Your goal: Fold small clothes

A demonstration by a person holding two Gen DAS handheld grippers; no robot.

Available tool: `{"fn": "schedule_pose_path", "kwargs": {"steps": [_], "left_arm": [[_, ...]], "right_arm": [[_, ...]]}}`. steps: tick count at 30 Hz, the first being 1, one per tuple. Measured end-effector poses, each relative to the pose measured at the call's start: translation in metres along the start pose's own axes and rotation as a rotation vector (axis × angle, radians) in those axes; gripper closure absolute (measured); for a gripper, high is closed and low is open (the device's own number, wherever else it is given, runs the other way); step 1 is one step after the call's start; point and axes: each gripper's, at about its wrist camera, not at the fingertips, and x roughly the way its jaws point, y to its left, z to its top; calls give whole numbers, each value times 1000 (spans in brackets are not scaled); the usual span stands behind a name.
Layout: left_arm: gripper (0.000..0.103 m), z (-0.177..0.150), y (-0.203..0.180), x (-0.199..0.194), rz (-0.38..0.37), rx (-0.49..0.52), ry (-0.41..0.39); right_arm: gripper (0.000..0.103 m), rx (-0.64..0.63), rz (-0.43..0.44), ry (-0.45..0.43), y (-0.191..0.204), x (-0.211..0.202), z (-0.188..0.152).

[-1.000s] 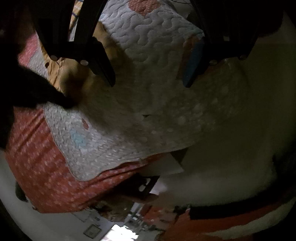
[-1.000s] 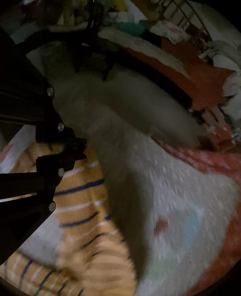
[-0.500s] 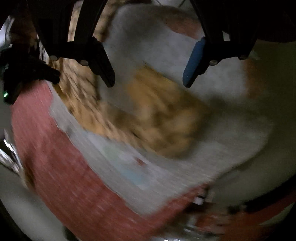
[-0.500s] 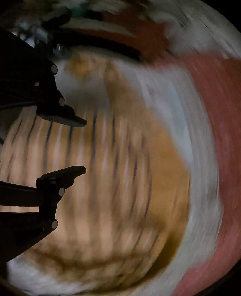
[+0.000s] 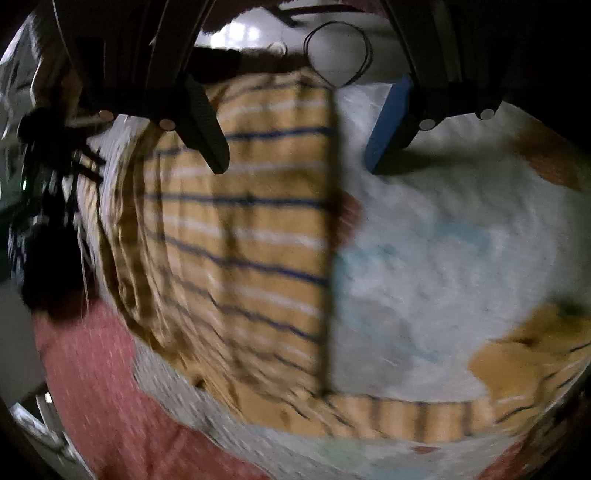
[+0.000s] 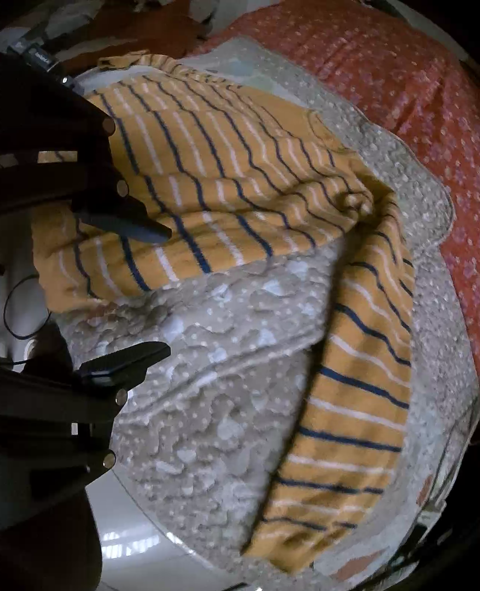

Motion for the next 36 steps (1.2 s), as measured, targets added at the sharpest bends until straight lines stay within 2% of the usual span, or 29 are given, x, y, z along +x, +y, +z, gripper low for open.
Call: {"fn": "schedule_pose_path", "kwargs": {"steps": [2,5,6,7,8,9,10,14,19,21,23,24,26,27,28,29,31,35,36], "left_arm": [[18,-5,-13,7,30,47,22],[21,-12,-36,21,134,125,61],[28,-13,-41,23,162,141,72],[55,-12,-45,23,214,154,80],[80,-9,-44,20,240,160,88],[87,-4,-40,14,203,129,109],[89,1,-37,12,169,92,129],[89,2,-39,-8,182,82,122],[87,-6,-44,-10,275,105,122],[86,-6,-35,-4,302,78,150],[86,-7,-30,-8,296,66,141],[86,-6,-29,-16,283,64,113],[84,-5,-26,-33,273,62,61],[82,-3,-26,-41,267,62,31],[76,0,-25,-50,263,61,-3],[70,1,-24,-56,260,61,-29],[67,5,-25,-65,241,52,-66],[67,13,-29,-63,202,40,-68],[67,13,-30,-62,200,46,-65]], "right_arm": [[37,-11,27,19,0,12,-10],[37,-38,37,111,9,39,-26],[38,-54,40,148,14,48,-32],[60,-84,49,182,21,54,-37],[90,-124,43,201,29,55,-41],[91,-156,23,202,35,53,-44],[93,-163,28,197,37,48,-46],[94,-118,57,206,30,18,-58],[91,-107,33,252,15,6,-81],[91,-56,110,234,4,-11,-73],[87,-1,182,156,-12,-40,-47],[83,30,203,93,-25,-61,-32],[56,97,195,-10,-50,-93,-5],[50,138,188,-57,-67,-107,6],[43,189,182,-100,-89,-120,17],[43,248,175,-120,-112,-127,26],[43,334,188,-112,-150,-128,34],[41,479,241,-54,-214,-103,26],[41,506,268,-49,-218,-95,18]]}}
